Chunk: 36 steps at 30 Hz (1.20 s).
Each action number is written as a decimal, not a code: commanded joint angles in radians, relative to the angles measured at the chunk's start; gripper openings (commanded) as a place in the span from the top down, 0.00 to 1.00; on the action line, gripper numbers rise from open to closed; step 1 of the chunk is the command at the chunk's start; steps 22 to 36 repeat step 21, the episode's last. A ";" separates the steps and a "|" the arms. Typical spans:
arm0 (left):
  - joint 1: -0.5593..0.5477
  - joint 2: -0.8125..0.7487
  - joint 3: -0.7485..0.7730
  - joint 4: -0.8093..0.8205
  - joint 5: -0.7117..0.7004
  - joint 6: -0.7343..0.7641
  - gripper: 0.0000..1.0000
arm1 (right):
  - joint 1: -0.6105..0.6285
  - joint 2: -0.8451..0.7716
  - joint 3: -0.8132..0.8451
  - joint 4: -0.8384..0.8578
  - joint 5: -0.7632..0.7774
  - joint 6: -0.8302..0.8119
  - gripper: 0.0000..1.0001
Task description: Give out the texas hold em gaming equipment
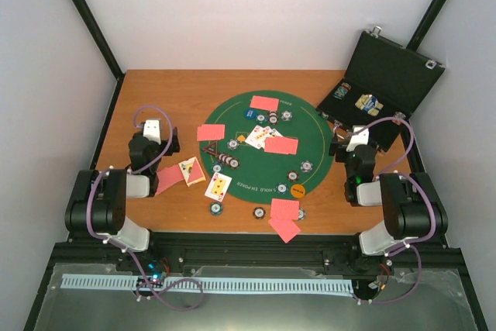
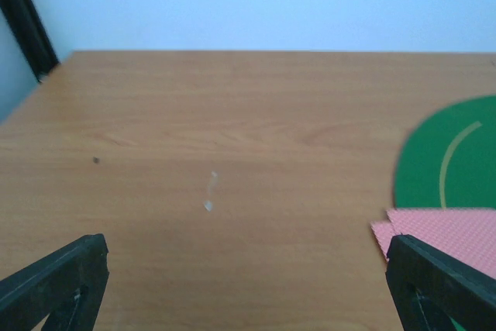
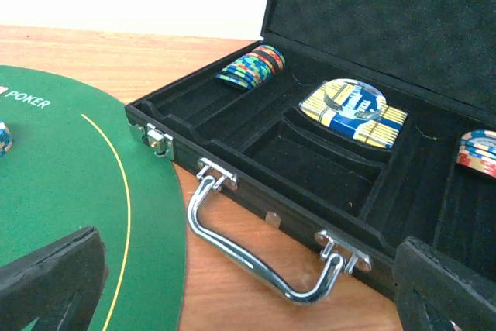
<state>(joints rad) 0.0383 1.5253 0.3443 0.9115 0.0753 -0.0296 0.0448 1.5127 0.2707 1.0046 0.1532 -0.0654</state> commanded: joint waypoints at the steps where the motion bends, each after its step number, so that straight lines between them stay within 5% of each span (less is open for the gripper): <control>1: 0.002 -0.002 0.041 -0.006 -0.069 -0.009 0.00 | -0.046 0.014 0.052 -0.005 -0.117 0.020 0.00; 36: 0.002 -0.003 0.041 -0.008 -0.070 -0.010 0.00 | -0.046 0.010 0.051 -0.004 -0.120 0.018 0.00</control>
